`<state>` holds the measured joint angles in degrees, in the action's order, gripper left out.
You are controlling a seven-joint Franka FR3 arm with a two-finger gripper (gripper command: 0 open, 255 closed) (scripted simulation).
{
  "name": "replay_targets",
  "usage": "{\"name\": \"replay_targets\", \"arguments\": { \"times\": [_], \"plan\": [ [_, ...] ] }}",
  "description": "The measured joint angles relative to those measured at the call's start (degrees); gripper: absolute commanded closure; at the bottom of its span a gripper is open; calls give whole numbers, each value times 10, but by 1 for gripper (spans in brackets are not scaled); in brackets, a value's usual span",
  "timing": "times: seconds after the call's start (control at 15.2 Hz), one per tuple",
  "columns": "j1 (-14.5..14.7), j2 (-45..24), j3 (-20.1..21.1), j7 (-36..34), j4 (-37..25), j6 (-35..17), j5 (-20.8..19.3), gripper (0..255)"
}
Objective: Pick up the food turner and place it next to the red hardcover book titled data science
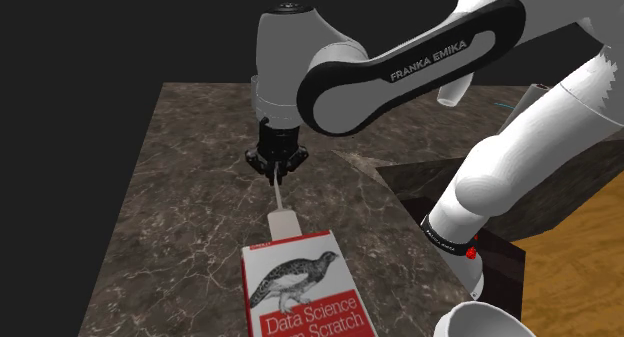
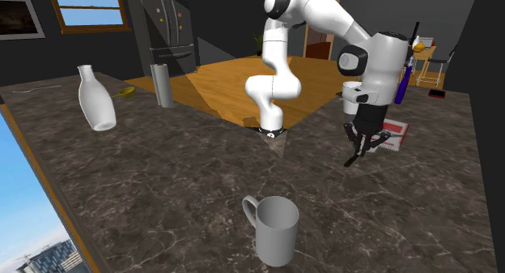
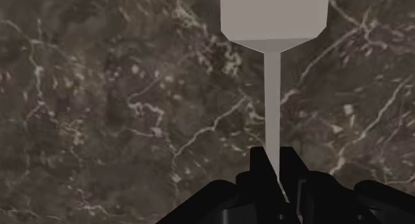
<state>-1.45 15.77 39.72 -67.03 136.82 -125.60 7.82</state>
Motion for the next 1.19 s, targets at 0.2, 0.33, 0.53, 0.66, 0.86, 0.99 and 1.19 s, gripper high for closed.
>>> {"name": "replay_targets", "arguments": {
  "times": [0.2,0.33,0.53,0.66,0.86,0.99,1.19],
  "plan": [
    [0,-6,4,-5,7,-12,-2,255],
    [0,-7,5,-6,7,-14,-3,255],
    [0,-8,5,-6,7,-15,-4,0],
    [0,-8,5,-6,7,-15,-3,0],
    [0,-8,5,-6,7,-14,-3,0],
    [2,0,1,-1,4,-4,1,0],
    [8,24,-8,4,-25,46,12,0]
  ]
}}
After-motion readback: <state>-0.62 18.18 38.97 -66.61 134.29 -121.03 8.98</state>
